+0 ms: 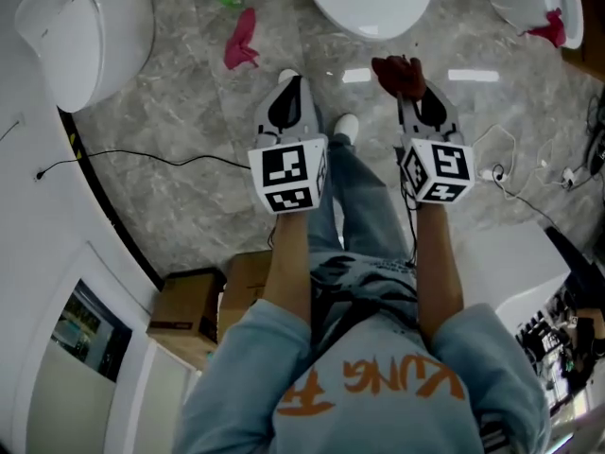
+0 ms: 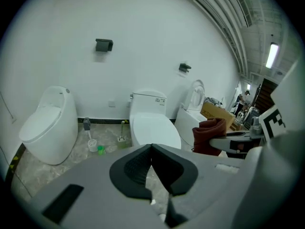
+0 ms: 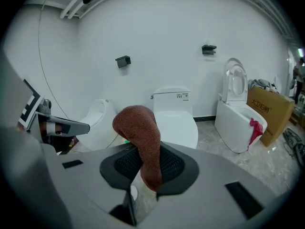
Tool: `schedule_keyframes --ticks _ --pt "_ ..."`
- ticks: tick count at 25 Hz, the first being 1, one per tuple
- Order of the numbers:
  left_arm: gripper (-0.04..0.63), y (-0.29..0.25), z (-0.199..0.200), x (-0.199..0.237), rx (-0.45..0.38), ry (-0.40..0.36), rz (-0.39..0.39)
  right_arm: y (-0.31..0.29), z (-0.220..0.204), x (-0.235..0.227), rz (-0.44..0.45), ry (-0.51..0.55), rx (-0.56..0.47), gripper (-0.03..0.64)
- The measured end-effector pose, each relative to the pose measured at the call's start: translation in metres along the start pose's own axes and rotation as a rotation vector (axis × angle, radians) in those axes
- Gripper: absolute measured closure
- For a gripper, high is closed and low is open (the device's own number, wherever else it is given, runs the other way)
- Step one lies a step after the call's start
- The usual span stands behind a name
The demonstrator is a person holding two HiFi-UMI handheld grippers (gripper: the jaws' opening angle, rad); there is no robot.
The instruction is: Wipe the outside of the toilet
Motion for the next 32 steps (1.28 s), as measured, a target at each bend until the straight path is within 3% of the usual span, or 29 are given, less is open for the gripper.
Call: schedule_keyframes --ticks 10,16,26,32 --pt "0.601 -0.047 -0.046 0.016 0.041 0.014 -0.039 -0.056 -0.048 0.023 0.087 -0.060 0.034 0.532" --pt "0.601 -0.069 -0.072 0.032 0.057 0.076 -0.030 -0.094 -0.075 0.037 0.128 -0.065 0.076 0.532" --pt "0.601 -0.104 -0.093 0.064 0.077 0.128 -0.025 -0.169 -0.100 0.055 0.129 -0.121 0.137 0.532" --pt "0.601 -0.127 -0.095 0.095 0.091 0.153 -0.009 -0.210 -0.103 0.060 0.075 -0.154 0.155 0.533"
Point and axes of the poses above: the fingertips, and each gripper's own axes: y backward along the fingers, x to its left, z out of its top, the point moved 8 cm from there along y, backward along the fingers, and after that the axes turned 1 degree about y, right-handed, at the moved point
